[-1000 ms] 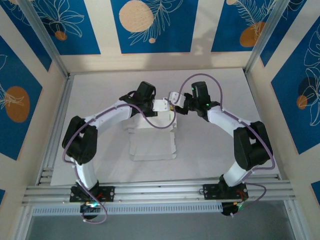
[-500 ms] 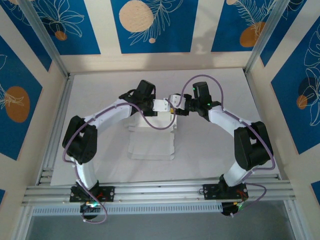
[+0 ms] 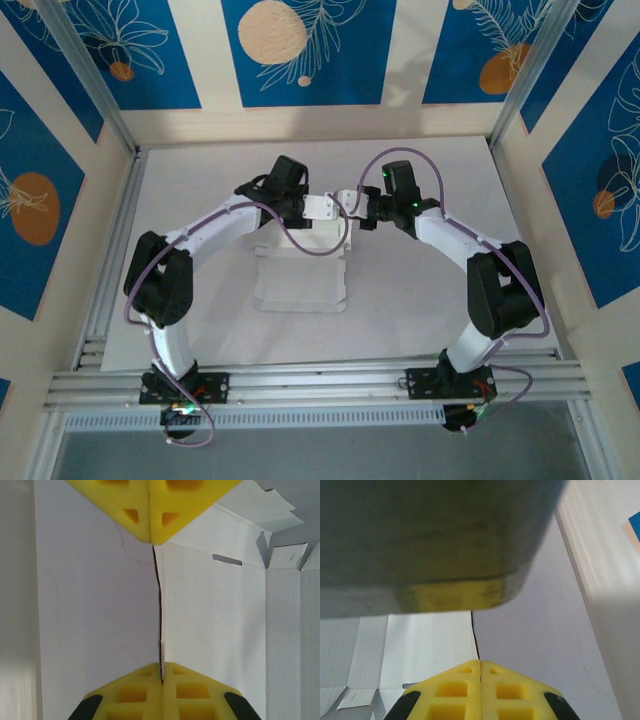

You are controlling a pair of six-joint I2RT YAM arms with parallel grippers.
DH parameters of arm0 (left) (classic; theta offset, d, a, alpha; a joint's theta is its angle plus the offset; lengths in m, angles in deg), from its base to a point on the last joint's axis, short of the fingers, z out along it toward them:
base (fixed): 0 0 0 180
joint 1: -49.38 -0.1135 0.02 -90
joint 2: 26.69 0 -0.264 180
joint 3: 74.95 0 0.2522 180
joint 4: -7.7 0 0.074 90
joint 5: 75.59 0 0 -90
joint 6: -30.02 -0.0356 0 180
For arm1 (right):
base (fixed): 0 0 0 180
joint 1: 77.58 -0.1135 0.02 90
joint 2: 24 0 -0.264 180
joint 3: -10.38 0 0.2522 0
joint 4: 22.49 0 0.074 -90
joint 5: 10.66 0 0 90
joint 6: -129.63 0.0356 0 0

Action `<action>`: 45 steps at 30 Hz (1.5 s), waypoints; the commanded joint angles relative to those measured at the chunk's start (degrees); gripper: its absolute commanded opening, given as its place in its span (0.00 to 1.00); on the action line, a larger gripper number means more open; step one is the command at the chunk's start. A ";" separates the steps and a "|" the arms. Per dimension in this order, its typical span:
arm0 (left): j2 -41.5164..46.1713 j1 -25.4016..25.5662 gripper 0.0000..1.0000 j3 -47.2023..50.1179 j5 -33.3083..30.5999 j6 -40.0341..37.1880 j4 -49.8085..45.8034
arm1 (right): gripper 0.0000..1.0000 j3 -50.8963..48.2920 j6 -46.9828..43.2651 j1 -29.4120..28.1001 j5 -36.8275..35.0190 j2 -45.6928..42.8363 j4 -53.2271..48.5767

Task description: Fold the paper box

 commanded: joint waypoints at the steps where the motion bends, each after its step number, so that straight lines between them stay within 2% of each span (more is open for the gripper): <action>1: 0.09 1.70 0.09 -2.30 3.08 -0.18 2.58 | 0.00 0.60 -2.23 -2.83 0.49 0.43 -1.76; 4: 0.50 1.66 0.19 -2.10 2.23 -0.09 2.71 | 0.00 0.33 -2.22 -2.84 0.32 0.09 -1.44; 8: 1.70 1.65 0.41 0.50 0.11 -0.39 5.31 | 0.00 -0.29 -1.86 -2.34 -0.43 -0.45 -0.22; 10: 2.15 1.52 0.47 1.95 -1.43 -1.32 6.03 | 0.00 -0.63 -1.72 -1.98 -0.26 -0.87 0.11; 13: 2.47 0.54 0.48 3.83 -4.42 -2.78 7.25 | 0.00 -1.47 -1.78 -1.60 -0.22 -1.67 0.87; 18: 3.87 -0.83 0.47 8.59 -9.12 -4.12 14.45 | 0.00 -2.31 -1.76 -1.06 0.11 -2.48 1.53; 22: 6.48 -1.25 0.48 11.11 -9.56 -3.86 18.55 | 0.00 -2.16 -1.55 -0.80 0.48 -2.87 1.58; 30: 10.29 -2.97 0.64 7.92 -4.62 -2.55 10.19 | 0.00 -2.31 -1.76 -0.54 0.18 -3.68 1.34; 37: 12.50 -7.34 0.65 4.85 0.53 -2.77 -2.46 | 0.00 -1.88 -2.10 0.53 0.51 -4.37 0.49; 41: 15.15 -8.24 0.65 7.83 1.33 -2.35 -1.50 | 0.00 -1.52 -2.11 1.19 0.55 -4.47 0.19; 45: 15.99 -8.83 0.65 10.62 -1.15 -3.30 0.12 | 0.00 -1.48 -1.32 1.75 0.68 -4.26 0.73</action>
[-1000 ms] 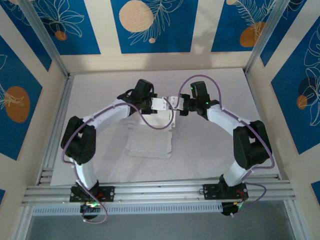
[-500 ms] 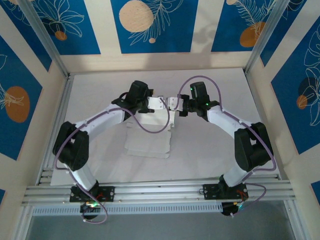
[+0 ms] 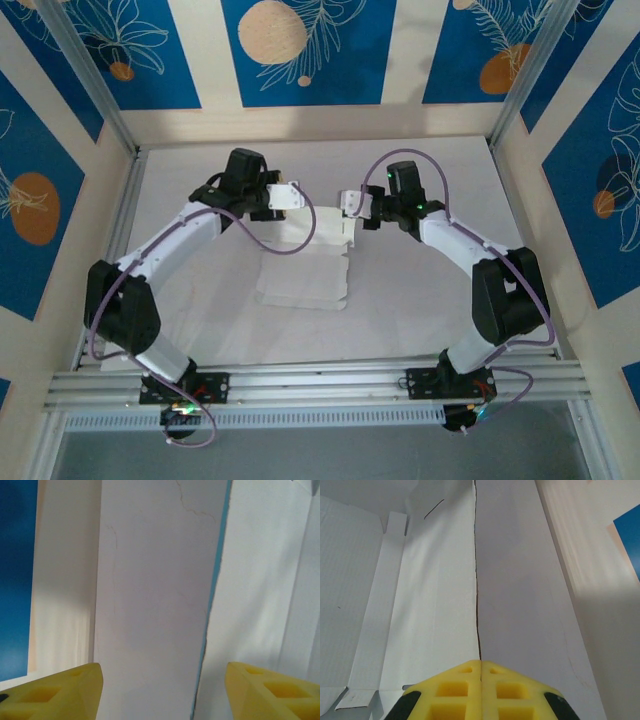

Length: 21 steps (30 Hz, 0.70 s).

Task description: Fold the paper box

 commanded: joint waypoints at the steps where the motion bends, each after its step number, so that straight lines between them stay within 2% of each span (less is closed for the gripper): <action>1: 1.54 -0.68 0.65 2.26 0.49 0.01 -0.80 | 0.00 0.14 -0.31 0.44 1.67 -1.40 0.02; 9: 0.24 -0.87 0.63 3.09 1.37 -0.50 -1.11 | 0.00 -0.08 -0.05 0.31 1.47 -1.10 0.05; 15: -2.13 -0.67 0.60 4.27 -0.58 -1.75 4.70 | 0.00 0.01 -0.49 0.29 1.39 -1.64 -0.48; 18: -4.00 -0.64 0.53 2.64 -1.53 -1.32 5.49 | 0.00 0.35 -0.62 0.31 1.39 -1.63 -0.90; 21: -5.08 -0.59 0.43 1.46 -1.42 -0.91 5.02 | 0.00 0.69 -0.55 0.28 1.13 -1.44 -1.28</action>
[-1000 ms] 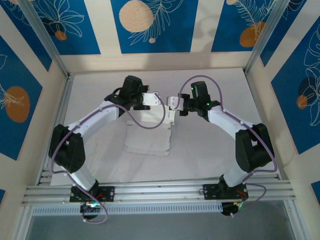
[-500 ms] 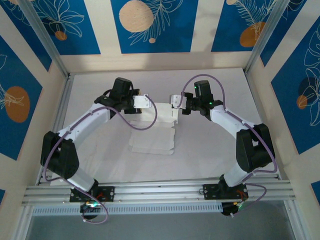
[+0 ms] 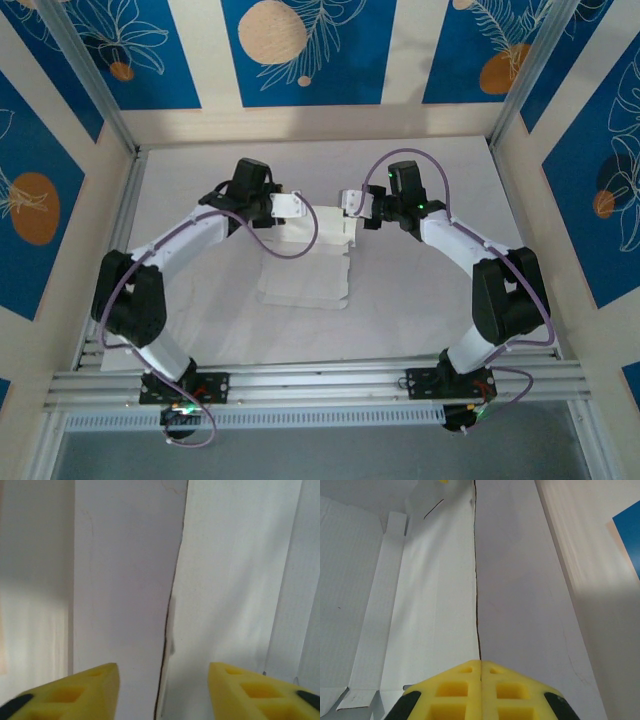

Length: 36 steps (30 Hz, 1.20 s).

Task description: Fold the paper box

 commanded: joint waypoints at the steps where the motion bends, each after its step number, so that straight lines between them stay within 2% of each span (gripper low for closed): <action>1: -1.43 -0.37 0.39 -2.43 0.14 0.17 0.31 | 0.00 0.71 -0.60 0.08 0.96 -1.37 -0.97; 4: -1.76 -0.30 0.30 -1.86 0.31 0.46 0.49 | 0.00 0.84 -0.43 0.09 0.67 -1.03 -1.18; 9: -0.73 -0.02 0.02 0.46 0.41 1.01 3.62 | 0.00 1.48 0.03 -0.35 -0.18 0.09 -1.85; 10: -0.54 0.14 0.00 1.04 0.09 0.97 4.56 | 0.00 1.74 0.38 -0.60 -0.42 0.42 -2.06; 13: 0.41 1.08 0.00 4.67 -2.82 0.67 10.97 | 0.00 2.63 4.59 -1.14 -1.28 0.87 -1.86; 15: 1.29 1.82 0.00 8.50 -6.23 0.10 18.86 | 0.08 2.44 9.22 -1.37 -1.69 0.03 -0.10; 18: 2.22 3.57 0.00 14.53 -10.82 -2.58 30.82 | 0.28 0.76 18.50 -1.53 0.13 -3.32 3.30; 22: 2.20 5.47 0.00 19.53 -14.06 -5.79 41.35 | 0.35 -2.98 31.01 -1.94 0.69 -9.03 6.63; 24: 1.91 6.08 0.00 20.69 -15.08 -6.83 44.70 | 0.37 -5.17 37.02 -2.03 -1.87 -11.74 8.36; 27: 1.70 6.70 0.00 21.59 -16.27 -8.02 48.23 | 0.36 -8.93 45.58 -2.30 -9.69 -16.14 10.84; 29: 1.68 7.25 0.00 22.68 -17.14 -9.10 52.27 | 0.31 -10.35 53.10 -1.98 -18.26 -18.44 10.41; 32: 2.30 7.80 0.00 24.54 -17.72 -9.70 57.25 | 0.20 -8.11 60.75 0.22 -19.61 -19.13 2.60; 34: 3.13 7.78 0.00 25.19 -16.95 -9.47 57.33 | 0.10 -5.43 62.46 1.03 -19.45 -17.92 -2.48; 36: 4.08 7.77 0.00 24.78 -16.03 -8.07 54.98 | 0.04 -1.80 62.83 1.08 -18.69 -16.00 -7.20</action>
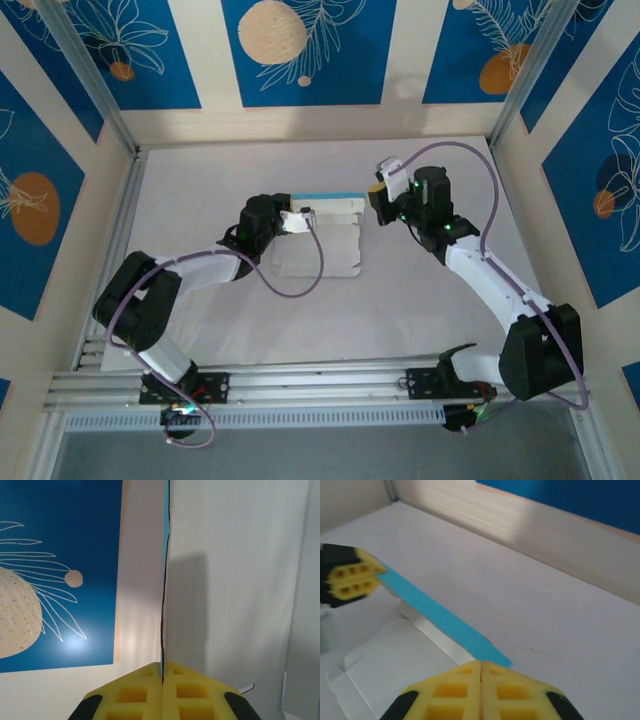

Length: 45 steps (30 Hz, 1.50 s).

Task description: Fold the paper box

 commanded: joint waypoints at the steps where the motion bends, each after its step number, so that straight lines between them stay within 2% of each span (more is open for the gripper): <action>1: 3.18 0.39 0.00 -0.54 0.58 2.36 0.81 | 0.00 6.34 6.57 0.30 -0.44 2.66 -10.58; 3: 4.41 0.25 0.00 -2.87 2.17 4.98 -6.88 | 0.00 8.73 11.11 0.44 0.41 4.17 -12.10; 5: 4.51 0.25 0.00 -4.08 2.84 5.52 -10.66 | 0.00 11.26 22.90 2.60 4.74 5.52 -14.07; 8: 4.34 0.25 0.00 -4.30 2.71 5.69 -11.26 | 0.00 15.95 40.42 7.66 21.22 10.50 -17.57; 9: 4.33 0.30 0.00 -4.51 2.69 5.73 -11.83 | 0.02 16.33 43.99 8.12 24.41 11.42 -17.58; 11: 4.24 0.26 0.00 -5.16 2.49 5.93 -12.89 | 0.22 15.19 50.07 7.64 24.72 10.72 -16.89; 16: 3.89 0.36 0.00 -7.91 2.36 6.81 -17.37 | 0.48 12.93 60.75 5.93 25.46 8.23 -15.80; 19: 3.63 0.61 0.00 -8.52 2.05 6.97 -17.98 | 0.54 11.57 67.12 4.82 27.84 8.80 -12.86; 23: 3.67 0.85 0.00 -8.66 1.94 6.97 -18.64 | 0.62 6.73 77.99 3.54 29.65 10.66 -4.01; 25: 3.88 0.98 0.00 -8.60 2.01 7.01 -18.98 | 0.62 6.49 79.19 2.34 28.32 11.84 -3.81; 27: 4.23 1.05 0.00 -8.45 2.14 6.83 -19.11 | 0.63 7.66 76.51 1.68 24.62 12.37 -7.33; 32: 5.31 1.09 0.00 -7.76 2.92 6.92 -19.02 | 0.61 10.73 71.32 3.27 17.90 14.73 -12.81; 42: 6.46 1.20 0.00 -5.76 3.94 6.92 -17.49 | 0.45 14.78 66.60 5.86 14.55 18.00 -14.47; 45: 6.44 1.26 0.00 -5.62 4.25 7.05 -17.09 | 0.32 15.88 64.63 5.60 13.62 18.67 -15.50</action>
